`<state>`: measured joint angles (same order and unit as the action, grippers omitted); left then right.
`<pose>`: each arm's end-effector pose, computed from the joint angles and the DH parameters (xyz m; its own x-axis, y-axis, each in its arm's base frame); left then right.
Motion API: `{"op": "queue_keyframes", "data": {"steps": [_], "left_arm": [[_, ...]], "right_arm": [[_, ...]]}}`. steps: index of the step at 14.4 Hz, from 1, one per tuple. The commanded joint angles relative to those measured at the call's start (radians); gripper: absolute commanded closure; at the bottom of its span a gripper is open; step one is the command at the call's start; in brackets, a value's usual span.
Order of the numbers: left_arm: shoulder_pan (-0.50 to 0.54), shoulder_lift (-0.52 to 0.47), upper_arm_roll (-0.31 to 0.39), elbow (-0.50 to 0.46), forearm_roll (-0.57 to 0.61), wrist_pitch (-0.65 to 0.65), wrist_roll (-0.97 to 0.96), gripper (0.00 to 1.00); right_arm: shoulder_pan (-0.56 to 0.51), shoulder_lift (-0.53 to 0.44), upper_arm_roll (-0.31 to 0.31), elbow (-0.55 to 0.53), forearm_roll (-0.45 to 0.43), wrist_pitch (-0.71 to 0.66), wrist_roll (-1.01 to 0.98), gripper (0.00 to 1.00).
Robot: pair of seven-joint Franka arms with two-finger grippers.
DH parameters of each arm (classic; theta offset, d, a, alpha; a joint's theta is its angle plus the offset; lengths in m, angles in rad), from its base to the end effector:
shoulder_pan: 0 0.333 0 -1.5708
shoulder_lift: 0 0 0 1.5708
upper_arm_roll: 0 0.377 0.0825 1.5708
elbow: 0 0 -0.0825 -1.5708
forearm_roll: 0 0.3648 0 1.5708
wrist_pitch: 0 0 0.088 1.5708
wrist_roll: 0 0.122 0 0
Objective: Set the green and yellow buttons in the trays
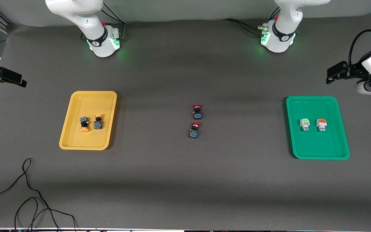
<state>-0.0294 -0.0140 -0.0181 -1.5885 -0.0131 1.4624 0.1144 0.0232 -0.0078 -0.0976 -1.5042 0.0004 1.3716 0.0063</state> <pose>0.5155 -0.0263 0.6612 0.9806 -0.1623 -0.1097 -0.1604 -0.9867 0.0255 0.5079 -0.0381 0.6880 0.9890 -0.0799 -0.1245 -0.0805 -0.9968 -0.0004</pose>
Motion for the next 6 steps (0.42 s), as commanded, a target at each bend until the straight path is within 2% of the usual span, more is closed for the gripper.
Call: {"op": "queue_keyframes", "data": {"steps": [1, 6], "left_arm": [[0.008, -0.018, -0.010, -0.008, 0.007, -0.014, -0.002, 0.00], [0.008, -0.017, -0.010, -0.008, 0.009, -0.014, -0.002, 0.00]], "right_arm": [[-0.037, -0.024, 0.038, -0.011, -0.027, 0.017, 0.017, 0.00], [-0.040, -0.021, 0.038, -0.005, -0.006, 0.012, 0.027, 0.00]]}}
